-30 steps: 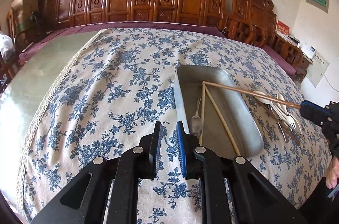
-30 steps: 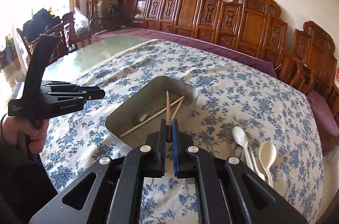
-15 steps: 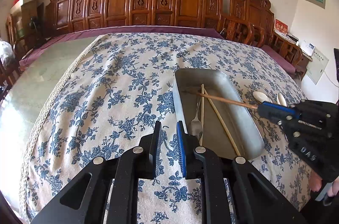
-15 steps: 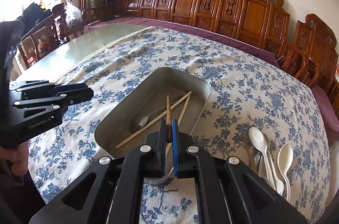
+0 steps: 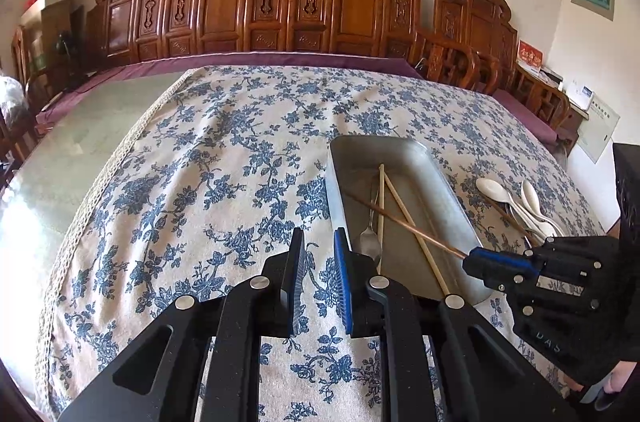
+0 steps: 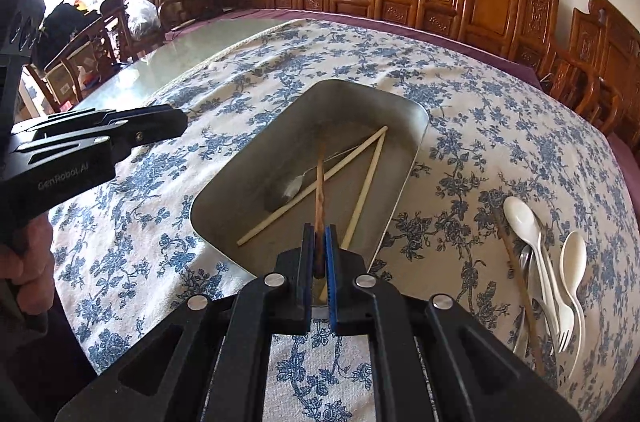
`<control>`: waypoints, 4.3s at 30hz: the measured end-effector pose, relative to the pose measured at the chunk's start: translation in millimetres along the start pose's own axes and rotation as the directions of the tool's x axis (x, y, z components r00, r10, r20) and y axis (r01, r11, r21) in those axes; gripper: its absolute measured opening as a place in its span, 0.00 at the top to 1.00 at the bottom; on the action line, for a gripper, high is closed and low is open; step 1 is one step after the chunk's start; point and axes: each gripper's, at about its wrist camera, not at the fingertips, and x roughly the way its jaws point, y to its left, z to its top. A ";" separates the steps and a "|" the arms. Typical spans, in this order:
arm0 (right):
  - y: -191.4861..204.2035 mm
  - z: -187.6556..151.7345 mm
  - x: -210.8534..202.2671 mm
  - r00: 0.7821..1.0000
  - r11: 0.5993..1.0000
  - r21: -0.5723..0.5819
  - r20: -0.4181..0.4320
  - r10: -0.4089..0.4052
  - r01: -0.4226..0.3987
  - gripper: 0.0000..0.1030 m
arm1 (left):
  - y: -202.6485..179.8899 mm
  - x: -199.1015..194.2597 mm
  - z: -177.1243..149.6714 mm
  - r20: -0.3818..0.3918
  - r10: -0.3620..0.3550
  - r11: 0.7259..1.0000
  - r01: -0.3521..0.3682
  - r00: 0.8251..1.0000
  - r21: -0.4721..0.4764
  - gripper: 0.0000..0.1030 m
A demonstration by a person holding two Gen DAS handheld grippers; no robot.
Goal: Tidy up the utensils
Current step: 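Move the right tool's chopstick over the tray and open the right tool, then reach the right tool to the utensil pile and grasp the large white spoon, then lift the white spoon with the right tool while the left tool grasps a wooden chopstick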
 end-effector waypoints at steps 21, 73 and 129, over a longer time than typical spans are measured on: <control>-81.8 -45.7 -87.5 0.990 0.986 0.117 0.066 -0.124 0.116 0.71 | -62.6 -30.9 9.5 0.086 -0.085 0.993 0.078 0.993 0.084 0.78; -262.0 -118.0 -49.5 0.998 0.913 0.406 -0.053 -0.017 0.037 0.88 | -214.8 29.0 -32.6 -0.196 -0.185 0.943 0.230 0.963 0.240 0.75; -283.1 -173.2 -87.8 0.984 0.915 0.366 -0.113 -0.140 0.172 0.90 | -254.2 126.7 -11.5 -0.367 -0.152 0.979 0.191 0.918 0.071 0.92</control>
